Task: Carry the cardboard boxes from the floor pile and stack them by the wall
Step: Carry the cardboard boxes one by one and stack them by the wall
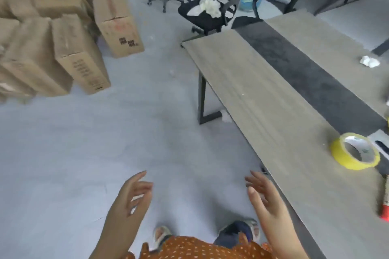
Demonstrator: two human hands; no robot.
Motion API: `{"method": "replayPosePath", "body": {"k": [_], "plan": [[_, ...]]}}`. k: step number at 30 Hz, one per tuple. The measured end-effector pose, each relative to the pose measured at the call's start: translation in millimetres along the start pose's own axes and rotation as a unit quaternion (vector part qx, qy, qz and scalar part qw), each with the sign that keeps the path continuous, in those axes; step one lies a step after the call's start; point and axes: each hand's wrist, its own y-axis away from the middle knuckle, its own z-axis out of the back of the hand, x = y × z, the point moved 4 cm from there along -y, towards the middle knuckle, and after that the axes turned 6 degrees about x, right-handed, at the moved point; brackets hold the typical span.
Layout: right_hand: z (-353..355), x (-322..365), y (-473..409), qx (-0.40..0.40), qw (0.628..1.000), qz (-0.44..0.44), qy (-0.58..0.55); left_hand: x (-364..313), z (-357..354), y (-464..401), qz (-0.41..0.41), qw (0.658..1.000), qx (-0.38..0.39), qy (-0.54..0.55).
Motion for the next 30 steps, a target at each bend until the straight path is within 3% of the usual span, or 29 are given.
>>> {"method": "replayPosePath", "body": {"k": [5, 17, 30], "plan": [[-119, 36, -18, 0.108, 0.993, 0.04, 0.017, 26, 114, 28, 0.019, 0.994, -0.106, 0.015], [-262, 101, -66, 0.254, 0.959, 0.083, 0.099, 70, 223, 46, 0.058, 0.965, -0.251, 0.051], [-360, 162, -238, 0.278, 0.954, 0.073, 0.086, 47, 313, -133, 0.057, 0.954, -0.293, 0.039]]}}
